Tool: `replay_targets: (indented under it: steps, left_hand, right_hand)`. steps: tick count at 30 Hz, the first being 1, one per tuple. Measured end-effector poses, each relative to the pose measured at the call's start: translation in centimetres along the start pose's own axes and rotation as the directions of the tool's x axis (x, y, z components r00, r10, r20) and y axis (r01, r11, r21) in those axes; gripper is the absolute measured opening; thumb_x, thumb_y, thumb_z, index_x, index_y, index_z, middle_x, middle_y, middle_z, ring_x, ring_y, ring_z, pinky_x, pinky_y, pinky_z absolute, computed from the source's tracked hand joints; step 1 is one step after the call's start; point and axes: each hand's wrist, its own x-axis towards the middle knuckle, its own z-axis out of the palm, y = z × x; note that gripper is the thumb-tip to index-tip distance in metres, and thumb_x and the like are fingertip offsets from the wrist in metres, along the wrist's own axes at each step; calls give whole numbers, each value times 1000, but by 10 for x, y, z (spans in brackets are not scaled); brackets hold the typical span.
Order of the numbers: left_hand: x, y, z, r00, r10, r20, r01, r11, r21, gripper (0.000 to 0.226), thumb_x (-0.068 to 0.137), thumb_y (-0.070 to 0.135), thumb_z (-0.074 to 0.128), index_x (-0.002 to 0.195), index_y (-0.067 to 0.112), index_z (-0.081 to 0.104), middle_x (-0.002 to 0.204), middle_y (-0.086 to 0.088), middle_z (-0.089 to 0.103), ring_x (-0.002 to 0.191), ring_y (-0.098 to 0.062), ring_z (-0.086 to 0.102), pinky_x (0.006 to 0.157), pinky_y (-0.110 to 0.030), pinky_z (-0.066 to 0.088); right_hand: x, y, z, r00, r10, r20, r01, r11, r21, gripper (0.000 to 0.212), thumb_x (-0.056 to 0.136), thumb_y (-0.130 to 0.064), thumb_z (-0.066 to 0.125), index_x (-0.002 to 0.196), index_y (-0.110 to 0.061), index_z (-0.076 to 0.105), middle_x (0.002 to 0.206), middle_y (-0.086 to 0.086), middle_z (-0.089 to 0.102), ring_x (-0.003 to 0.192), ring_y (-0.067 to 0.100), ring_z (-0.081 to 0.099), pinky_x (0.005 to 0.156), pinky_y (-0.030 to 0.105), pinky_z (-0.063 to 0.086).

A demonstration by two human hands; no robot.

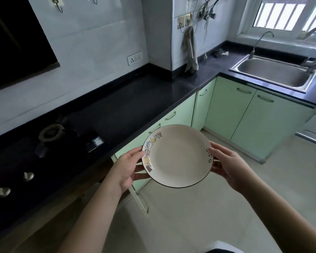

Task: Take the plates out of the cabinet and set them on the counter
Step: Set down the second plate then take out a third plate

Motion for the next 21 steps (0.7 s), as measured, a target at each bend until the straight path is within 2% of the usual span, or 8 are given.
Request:
replay_targets:
  steps: [4,8,11,15,17,21]
  left_hand:
    - [42,10,28,999,-33,13,32,999,26,26,96,16,58,90,30,79,95,-10,77,79,-28,75,61,-43,59]
    - [87,21,68,999,-39,-37,39,999,14,24,96,13,58,93,25,79,95,-12,77,75,-27,75,58,-42,58]
    - [113,33,103,998,-39,-49,40,999,26,21,97,15,58,105,24,75,101,-10,77,78,-26,75,58,-41,59]
    - [139,48,135,997,-38,-71,37,999,-20,22,97,18,58,100,28,78,102,-8,77,77,-23,75,59,-40,58]
    - [150,52,143,992,-32,-120,27,999,-45,22,96,18,58,103,27,77,102,-8,77,77,-23,75,57,-40,58]
    - [162,54,142,970,-11,-243,-11,996,-90,24,95,19,60,94,34,79,99,-2,78,76,-20,75,56,-38,57]
  right_hand:
    - [43,-9,-24,1000,9,15,-9,999,43,25,96,-18,54,115,-26,68,100,6,75,74,23,69,63,26,57]
    - [101,-28,-55,999,21,37,-22,999,45,25,97,-16,54,112,-28,69,93,2,76,69,20,70,60,23,56]
    - [141,-50,-83,998,17,68,-19,999,26,26,96,-17,54,115,-28,68,96,1,76,70,20,69,62,24,56]
    - [189,-80,-108,993,33,116,-34,999,5,26,96,-18,55,116,-29,68,95,0,75,69,20,66,63,25,56]
    - [212,-89,-111,987,49,152,-46,999,-21,26,96,-19,55,116,-29,68,95,0,75,71,20,66,65,26,56]
    - [248,-95,-99,970,92,226,-87,996,-33,25,96,-20,54,113,-31,70,101,2,75,78,21,67,72,31,56]
